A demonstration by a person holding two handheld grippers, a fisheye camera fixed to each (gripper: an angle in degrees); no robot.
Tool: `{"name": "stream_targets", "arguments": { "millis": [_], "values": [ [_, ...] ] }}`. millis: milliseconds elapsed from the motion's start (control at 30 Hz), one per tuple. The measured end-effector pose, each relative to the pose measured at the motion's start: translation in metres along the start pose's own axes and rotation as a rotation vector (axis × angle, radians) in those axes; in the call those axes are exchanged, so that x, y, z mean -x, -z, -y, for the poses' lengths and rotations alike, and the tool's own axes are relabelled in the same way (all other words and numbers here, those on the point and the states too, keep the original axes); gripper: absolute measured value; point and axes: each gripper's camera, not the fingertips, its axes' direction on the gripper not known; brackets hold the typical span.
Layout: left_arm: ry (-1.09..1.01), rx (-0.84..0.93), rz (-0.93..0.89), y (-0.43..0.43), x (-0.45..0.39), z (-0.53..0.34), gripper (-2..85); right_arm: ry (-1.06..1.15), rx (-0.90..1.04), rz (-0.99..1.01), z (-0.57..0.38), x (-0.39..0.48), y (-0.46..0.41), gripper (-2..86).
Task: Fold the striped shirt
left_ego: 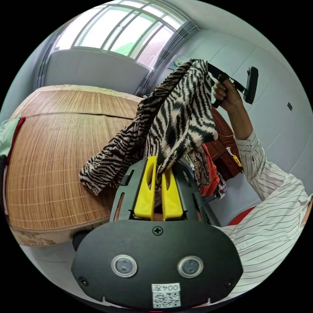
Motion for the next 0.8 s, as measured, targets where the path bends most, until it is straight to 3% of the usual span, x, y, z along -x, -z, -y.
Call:
{"name": "stream_targets", "arguments": {
  "millis": [300, 500, 600, 800],
  "values": [
    [0.036, -0.134, 0.037, 0.009, -0.029, 0.036, 0.2, 0.022, -0.101, -0.113, 0.016, -0.012, 0.090, -0.8],
    [0.098, -0.136, -0.063, -0.019, -0.041, 0.043, 0.4, -0.031, -0.097, -0.158, 0.000, -0.030, 0.111, -0.8],
    [0.168, -0.231, -0.134, -0.024, -0.040, 0.041, 0.3, -0.072, -0.066, -0.176, -0.020, -0.048, 0.110, -0.8],
    [0.182, -0.421, 0.115, 0.035, -0.069, 0.083, 0.1, -0.180, -0.009, -0.238, -0.074, -0.102, 0.112, -0.8]
  ]
}}
